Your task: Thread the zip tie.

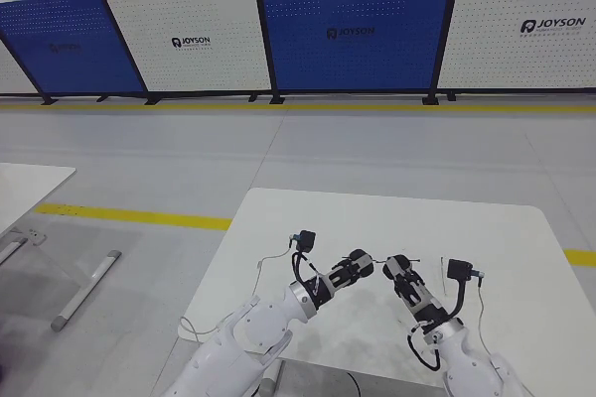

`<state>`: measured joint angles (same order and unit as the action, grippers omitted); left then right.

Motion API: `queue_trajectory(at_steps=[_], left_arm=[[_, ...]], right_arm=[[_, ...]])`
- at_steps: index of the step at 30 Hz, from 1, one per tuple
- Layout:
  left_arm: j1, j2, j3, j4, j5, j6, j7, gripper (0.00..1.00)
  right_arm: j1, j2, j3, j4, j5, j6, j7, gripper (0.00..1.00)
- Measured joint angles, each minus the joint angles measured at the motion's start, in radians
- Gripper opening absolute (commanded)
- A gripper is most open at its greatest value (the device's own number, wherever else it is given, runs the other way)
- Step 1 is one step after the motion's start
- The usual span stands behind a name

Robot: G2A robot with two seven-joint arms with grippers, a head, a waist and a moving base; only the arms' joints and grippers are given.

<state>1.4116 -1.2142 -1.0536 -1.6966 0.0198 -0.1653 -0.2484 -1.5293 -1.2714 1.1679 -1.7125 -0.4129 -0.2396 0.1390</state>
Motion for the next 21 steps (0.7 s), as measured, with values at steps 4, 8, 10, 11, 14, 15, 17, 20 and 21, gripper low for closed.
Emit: queue_trajectory(at_steps=[4,8,10,11,14,15,17,20,21], left_arm=[[-0.001,0.0,-0.001,0.003,-0.005,0.004,0.006,0.25],[-0.002,0.0,0.001,0.003,0.017,0.018,0.016,0.34],[-0.003,0.0,0.005,0.002,0.024,0.022,0.021,0.36],[-0.003,-0.001,0.008,0.001,0.026,0.023,0.023,0.36],[-0.006,-0.002,0.015,0.001,0.035,0.026,0.029,0.31],[-0.007,-0.002,0.018,0.001,0.039,0.028,0.029,0.29],[-0.01,-0.003,0.027,0.003,0.05,0.033,0.031,0.28],[-0.015,-0.006,0.039,0.006,0.06,0.043,0.035,0.22],[-0.017,-0.007,0.042,0.008,0.06,0.045,0.036,0.19]], right_arm=[[-0.003,0.001,0.005,0.0,-0.003,-0.004,-0.002,0.0],[-0.006,0.001,0.01,-0.002,-0.001,-0.006,0.0,0.0],[-0.006,0.001,0.011,-0.003,-0.003,-0.007,0.001,0.0],[-0.005,0.002,0.011,-0.003,-0.004,-0.009,0.002,0.0],[-0.006,0.002,0.012,-0.005,-0.006,-0.013,0.002,0.0],[-0.006,0.002,0.012,-0.005,-0.006,-0.013,0.002,0.0],[-0.008,0.002,0.014,-0.006,-0.007,-0.015,0.0,0.0],[-0.01,0.002,0.018,-0.006,-0.007,-0.018,-0.001,0.0],[-0.011,0.003,0.019,-0.006,-0.006,-0.019,-0.001,0.0]])
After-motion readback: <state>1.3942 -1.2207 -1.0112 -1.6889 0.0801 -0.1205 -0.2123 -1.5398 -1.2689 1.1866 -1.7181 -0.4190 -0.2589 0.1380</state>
